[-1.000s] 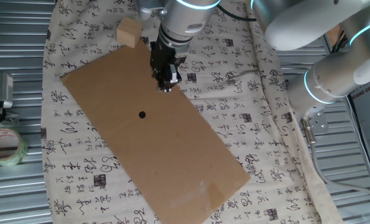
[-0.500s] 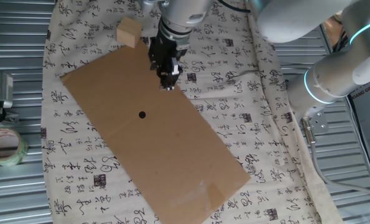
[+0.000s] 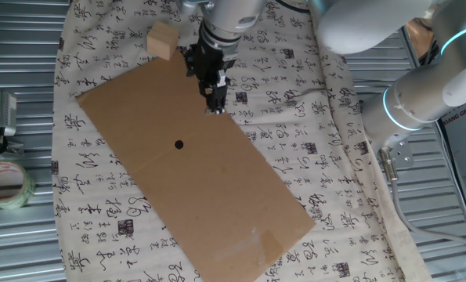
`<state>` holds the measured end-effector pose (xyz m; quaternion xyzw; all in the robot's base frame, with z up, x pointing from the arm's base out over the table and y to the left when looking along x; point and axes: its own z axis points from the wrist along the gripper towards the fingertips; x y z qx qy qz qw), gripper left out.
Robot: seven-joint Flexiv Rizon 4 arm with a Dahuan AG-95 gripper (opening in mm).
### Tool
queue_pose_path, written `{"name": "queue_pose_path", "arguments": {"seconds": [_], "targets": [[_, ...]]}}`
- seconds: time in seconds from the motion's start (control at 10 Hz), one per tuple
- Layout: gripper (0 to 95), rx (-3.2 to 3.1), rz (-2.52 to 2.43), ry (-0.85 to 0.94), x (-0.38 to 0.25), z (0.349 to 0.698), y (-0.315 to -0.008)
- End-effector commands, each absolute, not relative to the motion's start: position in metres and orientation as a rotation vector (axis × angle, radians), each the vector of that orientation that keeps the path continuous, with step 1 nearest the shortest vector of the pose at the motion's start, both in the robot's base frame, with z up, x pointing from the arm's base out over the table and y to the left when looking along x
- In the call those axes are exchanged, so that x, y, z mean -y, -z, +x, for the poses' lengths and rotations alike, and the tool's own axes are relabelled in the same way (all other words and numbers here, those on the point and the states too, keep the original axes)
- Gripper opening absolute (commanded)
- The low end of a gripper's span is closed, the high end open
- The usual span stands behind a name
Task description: Grab the block and place it at the designated location
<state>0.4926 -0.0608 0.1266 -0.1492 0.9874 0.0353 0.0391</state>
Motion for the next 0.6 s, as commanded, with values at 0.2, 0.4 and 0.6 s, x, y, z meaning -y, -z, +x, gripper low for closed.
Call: {"name": "queue_pose_path", "arguments": {"seconds": [0.2, 0.4, 0.6], "targets": [[95.0, -3.014, -0.488, -0.111, 0.069, 0.491, -0.123], [95.0, -3.008, -0.520, -0.108, 0.076, 0.490, -0.120], [95.0, -2.997, -0.556, -0.111, 0.083, 0.487, -0.116]]}}
